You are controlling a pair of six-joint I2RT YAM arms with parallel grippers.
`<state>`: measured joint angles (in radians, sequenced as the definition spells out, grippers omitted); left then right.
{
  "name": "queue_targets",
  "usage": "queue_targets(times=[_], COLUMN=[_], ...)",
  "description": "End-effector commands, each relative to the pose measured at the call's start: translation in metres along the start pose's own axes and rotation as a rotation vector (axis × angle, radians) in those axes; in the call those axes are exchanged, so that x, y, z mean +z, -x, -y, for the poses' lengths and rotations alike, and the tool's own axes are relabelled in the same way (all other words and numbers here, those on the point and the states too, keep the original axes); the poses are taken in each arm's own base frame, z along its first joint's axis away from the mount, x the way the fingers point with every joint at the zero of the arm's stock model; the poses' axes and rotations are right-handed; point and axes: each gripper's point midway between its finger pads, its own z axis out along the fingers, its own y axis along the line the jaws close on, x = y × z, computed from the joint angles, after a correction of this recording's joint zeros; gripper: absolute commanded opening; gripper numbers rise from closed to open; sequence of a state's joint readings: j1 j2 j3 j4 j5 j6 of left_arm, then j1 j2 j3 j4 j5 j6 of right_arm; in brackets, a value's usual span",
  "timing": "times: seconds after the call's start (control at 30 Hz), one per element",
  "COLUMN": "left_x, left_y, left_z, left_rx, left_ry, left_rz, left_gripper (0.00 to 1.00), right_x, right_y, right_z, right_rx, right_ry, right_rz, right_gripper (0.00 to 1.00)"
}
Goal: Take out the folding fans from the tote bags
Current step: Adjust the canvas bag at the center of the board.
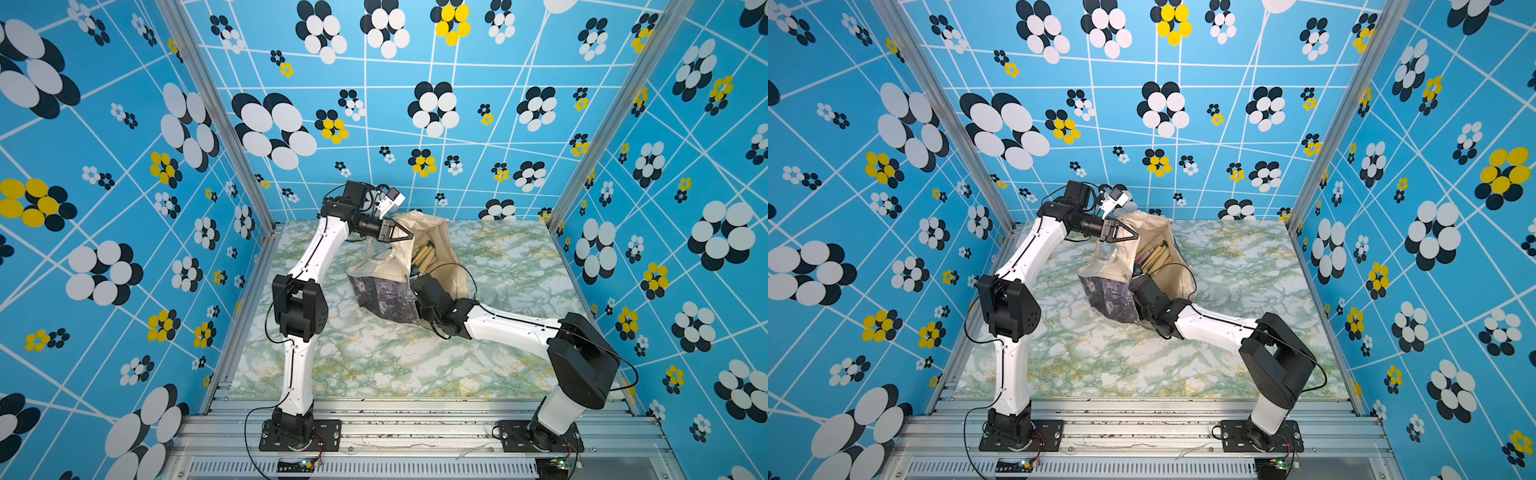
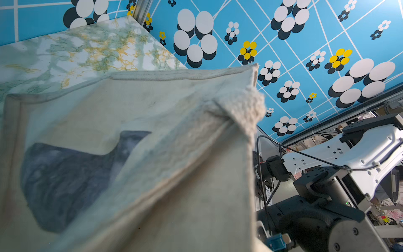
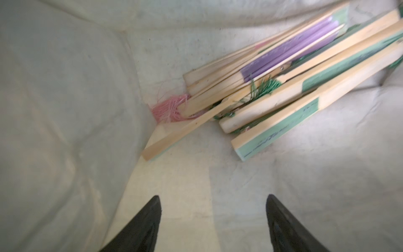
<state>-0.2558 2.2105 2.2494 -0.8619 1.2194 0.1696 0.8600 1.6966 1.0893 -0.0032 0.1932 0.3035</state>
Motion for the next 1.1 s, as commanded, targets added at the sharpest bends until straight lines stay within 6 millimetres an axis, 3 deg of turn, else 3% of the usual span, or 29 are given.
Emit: queue_targets(times=[0.0,0.23,0.43,0.7,0.8,1.0,1.07], left_x=[-0.006,-0.005,0.006,0.021,0.024,0.021,0.016], left_y=[0.026,0.047,0.063,0.064,0.056,0.04,0.033], left_z=[0.012,0.004,-0.005,-0.024,-0.024,-0.018,-0.022], left_rx=[0.149,0.195,0.179,0.145,0.068,-0.122,-0.187], left_ry=[-0.026,-0.028,-0.098,-0.047,-0.058,-0.089,-0.043], left_rz=[0.054,0.108,0.144,0.14,0.119,0.09,0.076], left_gripper=[0.0,0.0,0.0,0.0,0.0,0.04,0.23], right_x=[-0.013,-0.019,-0.03,-0.032,-0.025,-0.001,0.003], right_y=[0.015,0.037,0.051,0.064,0.05,0.0,-0.008], right_z=[-0.002,0.02,0.035,0.04,0.041,0.048,0.05], right_rx=[-0.029,0.174,0.166,0.132,0.123,0.136,0.15], right_ry=[0.029,0.172,0.17,0.15,0.145,0.111,0.106], right_rz=[0.027,0.058,0.093,0.1,0.064,-0.035,-0.04], right_gripper=[0.78,0.76,0.76,0.76,0.74,0.73,0.73])
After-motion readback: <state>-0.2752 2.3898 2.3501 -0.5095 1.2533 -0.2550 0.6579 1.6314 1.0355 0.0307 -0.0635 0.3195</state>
